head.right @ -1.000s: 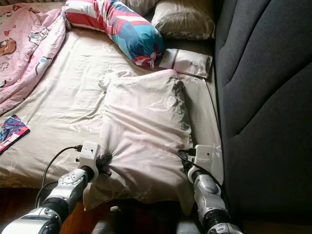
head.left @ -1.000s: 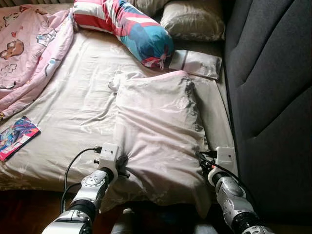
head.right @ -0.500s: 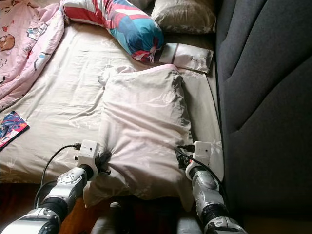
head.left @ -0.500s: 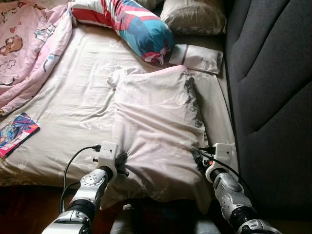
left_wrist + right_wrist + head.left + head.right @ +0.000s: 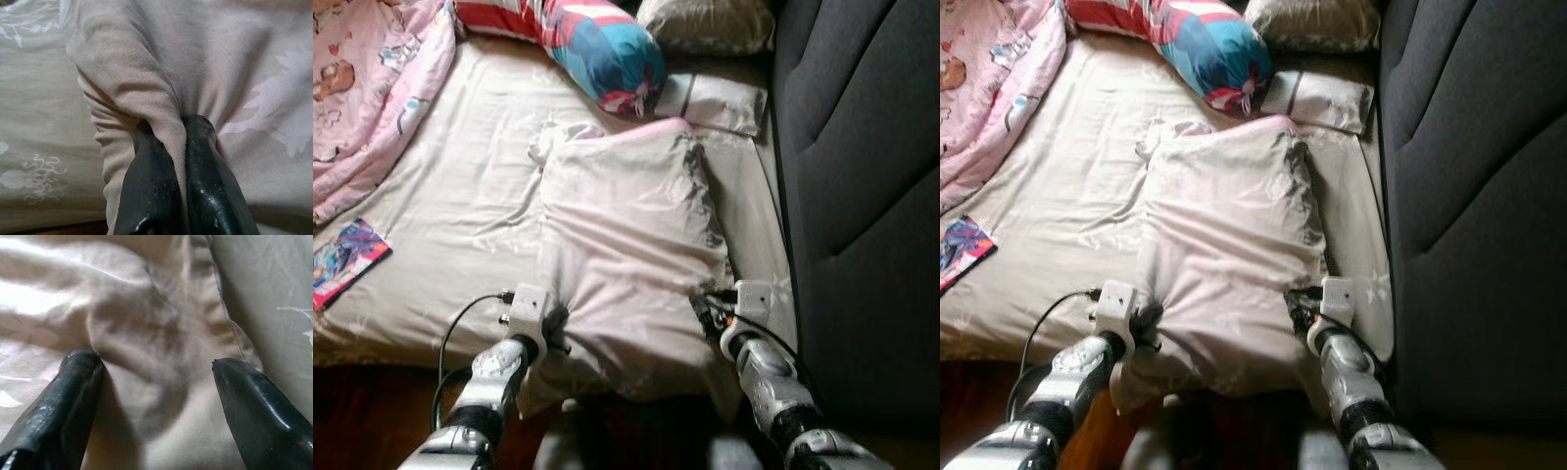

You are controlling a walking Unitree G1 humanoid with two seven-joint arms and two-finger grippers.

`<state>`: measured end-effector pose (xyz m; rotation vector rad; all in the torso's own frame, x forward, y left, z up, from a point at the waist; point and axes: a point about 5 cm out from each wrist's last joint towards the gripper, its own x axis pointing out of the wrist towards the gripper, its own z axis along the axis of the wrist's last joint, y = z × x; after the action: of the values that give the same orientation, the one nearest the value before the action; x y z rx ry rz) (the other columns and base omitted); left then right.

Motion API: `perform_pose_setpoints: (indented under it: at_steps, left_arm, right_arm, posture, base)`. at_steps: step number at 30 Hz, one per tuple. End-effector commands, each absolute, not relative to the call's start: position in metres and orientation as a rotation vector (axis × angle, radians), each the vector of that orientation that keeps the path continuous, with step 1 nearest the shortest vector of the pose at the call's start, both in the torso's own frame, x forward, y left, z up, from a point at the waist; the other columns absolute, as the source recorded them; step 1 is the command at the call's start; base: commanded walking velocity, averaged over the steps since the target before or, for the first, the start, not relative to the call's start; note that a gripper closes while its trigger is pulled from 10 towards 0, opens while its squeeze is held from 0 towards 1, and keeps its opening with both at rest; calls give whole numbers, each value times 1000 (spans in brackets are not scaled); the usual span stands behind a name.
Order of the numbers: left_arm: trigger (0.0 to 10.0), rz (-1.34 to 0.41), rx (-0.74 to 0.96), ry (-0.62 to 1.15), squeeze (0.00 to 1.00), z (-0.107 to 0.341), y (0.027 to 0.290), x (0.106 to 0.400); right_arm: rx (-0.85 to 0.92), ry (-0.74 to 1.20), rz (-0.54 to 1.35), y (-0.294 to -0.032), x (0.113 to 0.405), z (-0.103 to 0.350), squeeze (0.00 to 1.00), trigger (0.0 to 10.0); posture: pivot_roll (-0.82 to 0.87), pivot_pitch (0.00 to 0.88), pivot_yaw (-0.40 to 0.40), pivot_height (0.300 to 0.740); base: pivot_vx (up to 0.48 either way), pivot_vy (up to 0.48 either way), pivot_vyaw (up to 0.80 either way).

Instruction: Clean up the room

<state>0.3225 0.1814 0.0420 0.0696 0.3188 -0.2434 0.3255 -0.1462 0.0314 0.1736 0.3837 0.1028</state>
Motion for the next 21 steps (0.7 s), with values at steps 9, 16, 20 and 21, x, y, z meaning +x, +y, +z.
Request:
perform_pose_setpoints:
  at_steps: [9,16,20,21]
  left_arm:
    - [10000,-262,77,406,0,22,190,302]
    - [10000,-268,81,398,0,24,190,301]
    - [10000,-273,83,395,0,25,190,301]
    - [10000,-273,83,396,0,25,190,300]
  right_arm:
    - [213,503,199,-129,317,17,0,10000]
    - [210,535,289,-117,313,13,0,10000]
    - [194,600,315,-112,307,6,0,10000]
    - [189,610,316,-111,306,5,0,10000]
  posture:
    - [-16,394,106,629]
    - [-6,398,109,629]
    - [0,404,111,629]
    - [3,405,111,629]
  base:
    - [0,0,0]
    - [0,0,0]
    - [0,0,0]
    - [0,0,0]
